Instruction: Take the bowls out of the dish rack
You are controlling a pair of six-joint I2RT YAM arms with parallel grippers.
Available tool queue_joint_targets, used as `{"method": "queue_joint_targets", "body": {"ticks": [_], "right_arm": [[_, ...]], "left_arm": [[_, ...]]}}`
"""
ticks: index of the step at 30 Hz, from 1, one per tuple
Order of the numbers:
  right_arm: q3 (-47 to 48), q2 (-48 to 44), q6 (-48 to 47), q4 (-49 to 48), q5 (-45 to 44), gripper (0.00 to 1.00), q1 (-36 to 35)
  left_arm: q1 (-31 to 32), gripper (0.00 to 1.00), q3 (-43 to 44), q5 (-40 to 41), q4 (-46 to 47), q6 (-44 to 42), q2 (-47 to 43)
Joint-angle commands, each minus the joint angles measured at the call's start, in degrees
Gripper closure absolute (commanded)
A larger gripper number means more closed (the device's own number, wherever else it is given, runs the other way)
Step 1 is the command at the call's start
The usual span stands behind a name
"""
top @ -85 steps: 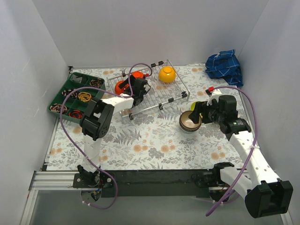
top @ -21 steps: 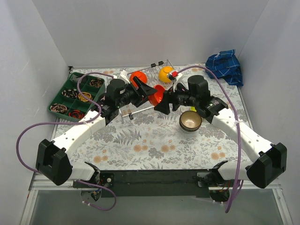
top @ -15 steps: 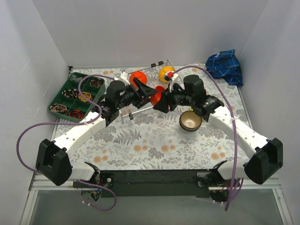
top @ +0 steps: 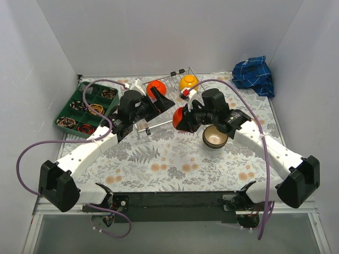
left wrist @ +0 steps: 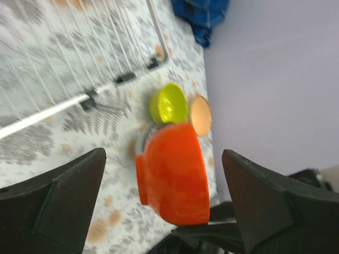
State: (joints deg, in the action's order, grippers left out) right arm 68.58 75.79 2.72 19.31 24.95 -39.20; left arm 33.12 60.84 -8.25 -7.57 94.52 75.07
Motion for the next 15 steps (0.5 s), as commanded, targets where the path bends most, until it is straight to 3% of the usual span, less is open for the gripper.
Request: {"method": "queue_joint_targets", "body": {"ticks": [1,6,15], "right_arm": [[0.0,-1.8,-2.0,5.9,-3.9,0.99,-2.0],[-1.3,-0.4,-2.5,8.5,-9.6,0.99,-6.0],[0.2,10.3,-4.6,13.3,-19.7,0.99,-11.2]], "left_arm": [[-0.5,0.03,5.0,17.6,-6.9,-16.5,-6.3],[-0.6,0.02,5.7,35.5,-10.8,-29.5,-9.8],[-0.6,0.02,1.7,43.8,-12.8,-37.0,-14.1]]}}
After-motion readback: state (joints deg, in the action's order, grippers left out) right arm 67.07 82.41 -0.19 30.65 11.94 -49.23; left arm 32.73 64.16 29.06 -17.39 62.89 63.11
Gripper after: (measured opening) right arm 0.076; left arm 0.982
